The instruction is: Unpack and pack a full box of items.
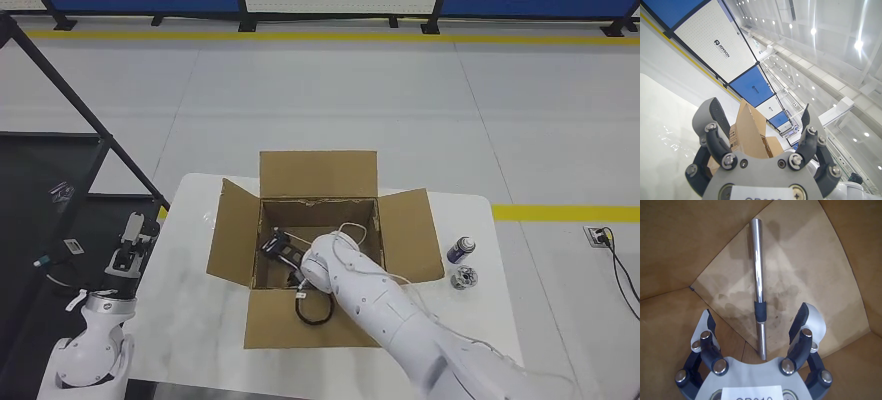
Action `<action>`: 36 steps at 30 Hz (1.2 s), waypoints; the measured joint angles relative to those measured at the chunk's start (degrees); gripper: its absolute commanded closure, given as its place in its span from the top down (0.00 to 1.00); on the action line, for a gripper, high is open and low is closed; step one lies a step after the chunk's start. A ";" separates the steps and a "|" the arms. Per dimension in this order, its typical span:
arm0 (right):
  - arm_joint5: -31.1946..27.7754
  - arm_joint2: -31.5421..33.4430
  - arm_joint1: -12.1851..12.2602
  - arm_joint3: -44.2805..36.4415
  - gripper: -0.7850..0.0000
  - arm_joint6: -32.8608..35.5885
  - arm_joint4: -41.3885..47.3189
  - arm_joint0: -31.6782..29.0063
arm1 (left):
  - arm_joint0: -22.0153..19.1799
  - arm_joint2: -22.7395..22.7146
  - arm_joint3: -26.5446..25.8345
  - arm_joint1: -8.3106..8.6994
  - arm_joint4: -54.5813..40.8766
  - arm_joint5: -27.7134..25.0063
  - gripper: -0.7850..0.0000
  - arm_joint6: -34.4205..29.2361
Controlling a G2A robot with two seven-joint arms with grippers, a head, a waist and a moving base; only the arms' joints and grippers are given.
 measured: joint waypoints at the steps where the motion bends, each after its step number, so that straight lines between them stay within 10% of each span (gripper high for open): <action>1: -0.38 -0.10 -0.27 0.92 1.00 -0.80 -0.28 0.02 | 0.08 0.00 0.03 -0.01 -0.04 -0.03 1.00 0.11; 3: -0.93 -0.31 -0.66 2.24 0.97 -1.97 -0.92 0.10 | 0.19 0.01 0.07 -0.01 -0.13 -0.11 1.00 0.24; 8: -1.18 -1.29 -1.64 4.74 0.49 -5.59 -3.80 -0.05 | 0.55 0.12 0.05 -0.03 -0.42 -0.67 1.00 0.16; 36: 4.29 -0.44 -4.60 10.47 0.33 -8.10 -7.49 1.25 | 2.31 -1.10 -0.79 0.11 -2.39 -2.23 1.00 -0.15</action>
